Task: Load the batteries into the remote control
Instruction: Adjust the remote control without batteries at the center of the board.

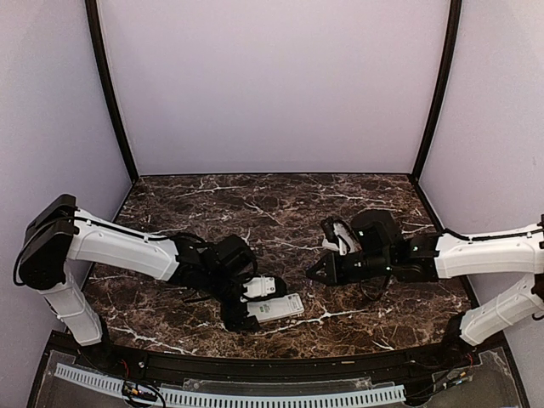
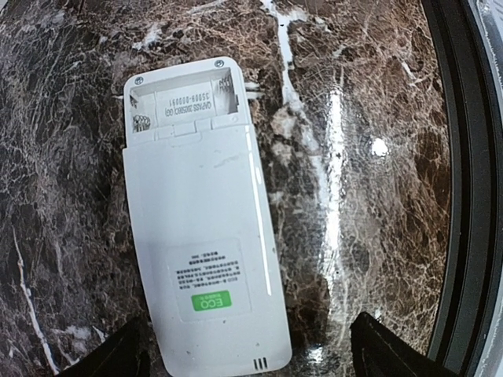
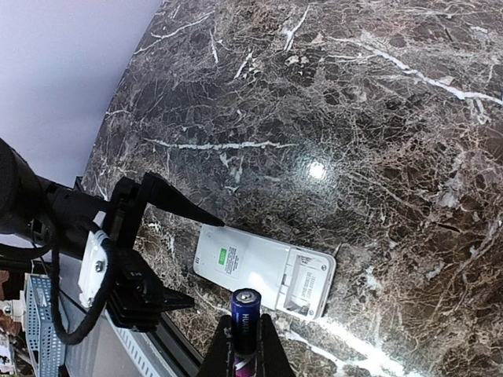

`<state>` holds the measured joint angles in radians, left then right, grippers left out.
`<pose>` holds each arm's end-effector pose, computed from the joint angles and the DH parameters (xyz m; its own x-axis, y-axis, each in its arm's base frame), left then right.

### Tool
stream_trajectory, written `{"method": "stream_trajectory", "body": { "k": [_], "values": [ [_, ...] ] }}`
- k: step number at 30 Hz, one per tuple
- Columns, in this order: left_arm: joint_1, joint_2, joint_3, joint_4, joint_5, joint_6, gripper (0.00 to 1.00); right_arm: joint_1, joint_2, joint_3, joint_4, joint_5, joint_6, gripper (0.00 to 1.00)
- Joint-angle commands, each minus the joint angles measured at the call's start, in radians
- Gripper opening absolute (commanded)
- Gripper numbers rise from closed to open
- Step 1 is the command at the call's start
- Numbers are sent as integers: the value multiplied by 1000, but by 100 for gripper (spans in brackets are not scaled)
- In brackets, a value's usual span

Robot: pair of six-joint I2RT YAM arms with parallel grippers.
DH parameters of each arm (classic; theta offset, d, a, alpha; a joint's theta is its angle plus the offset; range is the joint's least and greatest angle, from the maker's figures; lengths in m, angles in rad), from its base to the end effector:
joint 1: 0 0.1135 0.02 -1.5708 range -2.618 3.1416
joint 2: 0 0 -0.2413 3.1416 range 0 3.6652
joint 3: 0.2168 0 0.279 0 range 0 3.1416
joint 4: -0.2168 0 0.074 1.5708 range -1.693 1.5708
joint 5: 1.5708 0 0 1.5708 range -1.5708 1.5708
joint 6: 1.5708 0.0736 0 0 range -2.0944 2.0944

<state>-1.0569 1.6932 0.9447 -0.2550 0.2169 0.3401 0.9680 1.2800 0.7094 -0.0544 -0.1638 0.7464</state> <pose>0.1673 -0.3285 0.0885 -0.0882 0.8189 -0.5671 0.9936 0.1126 0.0082 0.1780 0.2798 0.1622 -0.8463 -0.0480 -0.5306 -0.4264 0.6579 0.6207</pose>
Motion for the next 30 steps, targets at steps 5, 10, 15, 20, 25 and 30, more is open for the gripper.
{"method": "stream_trajectory", "body": {
  "k": [5, 10, 15, 20, 25, 30],
  "values": [
    [-7, 13, -24, 7, -34, -11, 88, 70, 183, 14, 176, 63, -1, 0],
    [-12, 19, -35, 35, -50, -20, 87, 108, 257, -22, 322, 104, -55, 0],
    [-19, 49, -24, 34, -75, -27, 81, 111, 300, -104, 477, 135, -78, 0],
    [-39, 61, -20, 31, -85, -21, 76, 109, 320, -123, 518, 160, -96, 0],
    [-44, 57, -24, 33, -79, -21, 66, 109, 353, -105, 519, 161, -125, 0],
    [-52, 56, -27, 37, -84, -20, 58, 109, 362, -132, 544, 190, -132, 0]
  ]
}}
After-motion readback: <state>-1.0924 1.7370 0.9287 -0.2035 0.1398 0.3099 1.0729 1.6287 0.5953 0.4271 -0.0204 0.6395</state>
